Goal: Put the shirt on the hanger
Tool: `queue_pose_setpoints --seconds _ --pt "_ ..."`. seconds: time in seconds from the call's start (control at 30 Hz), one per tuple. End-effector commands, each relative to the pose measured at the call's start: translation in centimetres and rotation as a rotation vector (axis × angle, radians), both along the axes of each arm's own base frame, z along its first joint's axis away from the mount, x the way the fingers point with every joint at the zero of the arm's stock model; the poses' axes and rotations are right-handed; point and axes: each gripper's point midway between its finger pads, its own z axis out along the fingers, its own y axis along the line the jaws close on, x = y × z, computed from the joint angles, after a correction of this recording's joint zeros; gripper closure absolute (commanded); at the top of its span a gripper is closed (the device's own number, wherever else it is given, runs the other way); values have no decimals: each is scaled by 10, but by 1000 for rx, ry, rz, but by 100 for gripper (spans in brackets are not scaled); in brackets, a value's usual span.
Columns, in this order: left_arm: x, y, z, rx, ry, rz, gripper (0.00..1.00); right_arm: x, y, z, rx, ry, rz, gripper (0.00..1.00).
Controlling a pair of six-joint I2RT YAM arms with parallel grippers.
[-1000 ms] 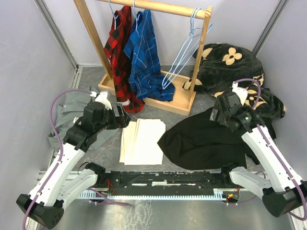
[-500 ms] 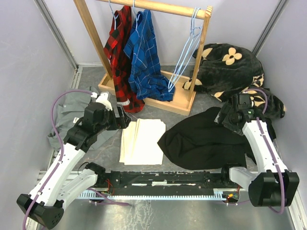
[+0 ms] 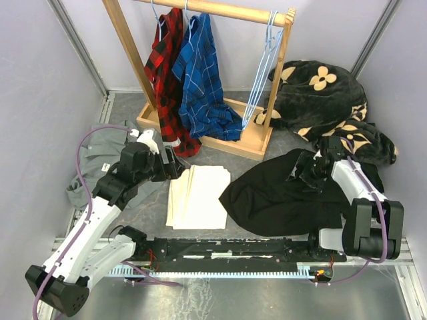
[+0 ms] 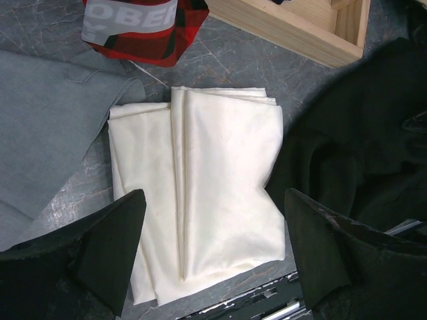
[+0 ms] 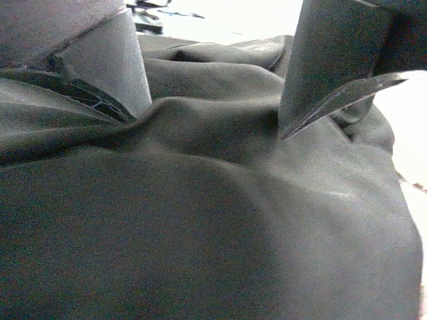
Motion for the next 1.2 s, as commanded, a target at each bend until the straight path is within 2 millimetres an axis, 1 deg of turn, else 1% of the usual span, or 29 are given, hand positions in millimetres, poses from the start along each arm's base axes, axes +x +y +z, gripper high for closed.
queue_pose_setpoints --seconds 0.0,0.07,0.1,0.17,0.2,0.33,0.4,0.5,0.57,0.63,0.77,0.8,0.83,0.87,0.9,0.93,1.0,1.07,1.1,1.17 --pt "6 -9 5 -55 -22 -4 10 25 53 34 240 -227 150 35" --pt "6 -12 3 -65 -16 -9 12 28 71 48 322 -285 205 64" --pt "6 -13 2 -69 -14 -13 14 28 77 55 342 -311 226 76" --pt "7 -15 0 -79 -6 -17 18 30 86 71 342 -372 256 95" --pt "7 -17 0 -84 -5 -21 19 29 91 84 328 -419 271 100" --pt "8 -18 1 -95 -11 -20 22 27 114 136 287 -581 336 100" --pt "8 -18 3 -97 -15 -19 22 23 128 159 300 -646 367 100" --pt "10 -19 6 -105 -25 -18 22 14 156 182 354 -690 429 100" --pt "10 -20 7 -110 -26 -19 23 5 179 189 378 -697 485 100" --pt "11 -21 8 -116 -25 -18 23 -6 205 192 385 -700 554 100" --pt "11 -22 7 -128 -21 -18 22 -34 256 191 426 -704 688 99" --pt "11 -23 7 -131 -21 -18 22 -40 266 189 437 -704 717 94" --pt "11 -24 6 -137 -21 -20 20 -43 268 181 411 -684 731 82" --pt "11 -24 6 -141 -20 -20 18 -44 263 171 350 -653 729 69" --pt "10 -24 6 -144 -17 -22 16 -40 249 159 253 -625 691 54" --pt "9 -25 6 -146 -16 -26 14 -34 227 148 134 -594 633 43" --pt "9 -25 5 -143 -15 -26 11 -24 175 138 -104 -565 504 26" --pt "9 -24 5 -135 -17 -26 10 -19 120 139 -347 -540 381 12" --pt "9 -23 6 -133 -18 -26 9 -18 95 141 -452 -520 339 8" --pt "9 -22 7 -130 -21 -24 9 -15 55 144 -602 -469 275 4"
